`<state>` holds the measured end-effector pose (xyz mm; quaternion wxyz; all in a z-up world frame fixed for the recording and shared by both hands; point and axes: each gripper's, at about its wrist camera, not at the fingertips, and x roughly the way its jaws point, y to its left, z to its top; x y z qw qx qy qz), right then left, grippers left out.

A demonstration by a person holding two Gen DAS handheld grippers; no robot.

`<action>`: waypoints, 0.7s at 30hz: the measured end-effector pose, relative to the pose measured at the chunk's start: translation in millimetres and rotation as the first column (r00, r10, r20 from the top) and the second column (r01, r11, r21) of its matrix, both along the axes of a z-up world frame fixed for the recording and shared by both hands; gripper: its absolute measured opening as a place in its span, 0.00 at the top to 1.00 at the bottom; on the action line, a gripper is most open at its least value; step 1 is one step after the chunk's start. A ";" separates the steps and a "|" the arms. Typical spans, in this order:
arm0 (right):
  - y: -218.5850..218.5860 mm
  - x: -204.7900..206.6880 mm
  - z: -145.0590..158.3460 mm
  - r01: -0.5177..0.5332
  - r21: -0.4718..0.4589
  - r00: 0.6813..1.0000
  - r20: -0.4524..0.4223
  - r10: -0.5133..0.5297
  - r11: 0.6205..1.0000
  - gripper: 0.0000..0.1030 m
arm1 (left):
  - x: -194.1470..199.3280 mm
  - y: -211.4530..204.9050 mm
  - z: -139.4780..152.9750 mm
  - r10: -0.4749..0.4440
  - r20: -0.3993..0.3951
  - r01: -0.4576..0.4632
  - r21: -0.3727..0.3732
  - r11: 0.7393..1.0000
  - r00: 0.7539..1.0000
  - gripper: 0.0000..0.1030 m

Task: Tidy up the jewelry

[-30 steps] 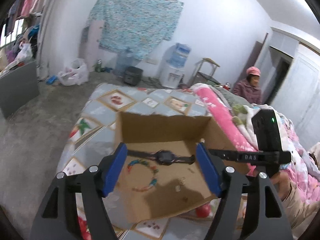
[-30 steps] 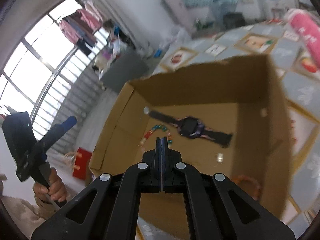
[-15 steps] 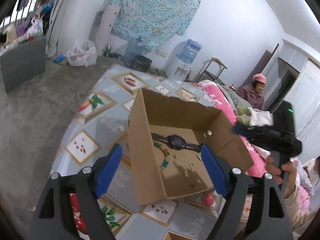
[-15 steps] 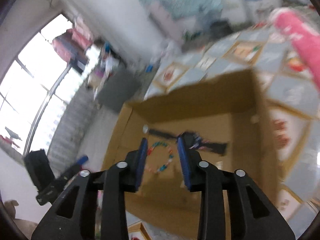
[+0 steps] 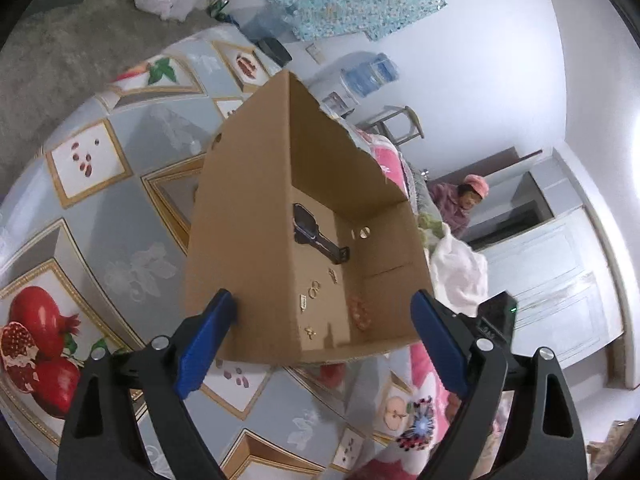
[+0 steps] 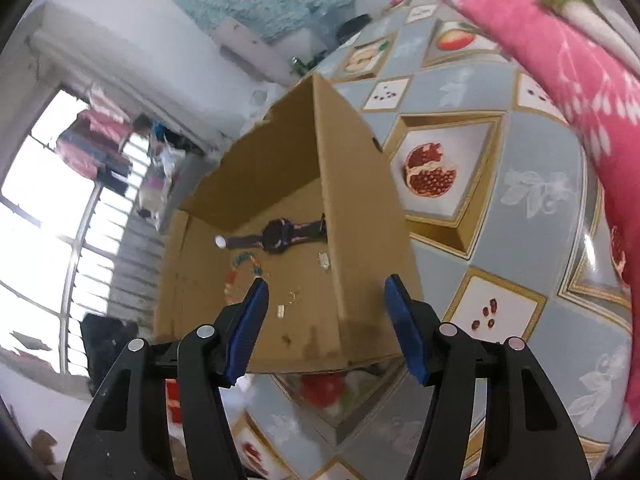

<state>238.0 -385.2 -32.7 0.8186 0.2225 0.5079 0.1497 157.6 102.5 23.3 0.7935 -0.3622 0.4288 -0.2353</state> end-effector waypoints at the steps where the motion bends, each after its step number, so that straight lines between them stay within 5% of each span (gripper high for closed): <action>1: 1.1 -0.9 0.7 -0.003 -0.011 1.000 -0.001 0.003 1.000 0.43 | -1.5 -1.8 2.4 0.002 0.004 -0.002 0.010 1.000 1.000 0.16; 9: 4.5 -24.9 1.2 -0.006 -0.045 1.000 -0.002 0.006 0.999 0.43 | -30.5 -5.7 15.2 0.000 0.051 -0.004 0.082 0.997 0.999 0.15; 21: 2.4 -86.1 -1.7 0.015 -0.031 1.000 0.023 -0.014 0.999 0.43 | -87.1 9.8 13.7 -0.013 0.050 0.013 0.015 1.000 0.999 0.15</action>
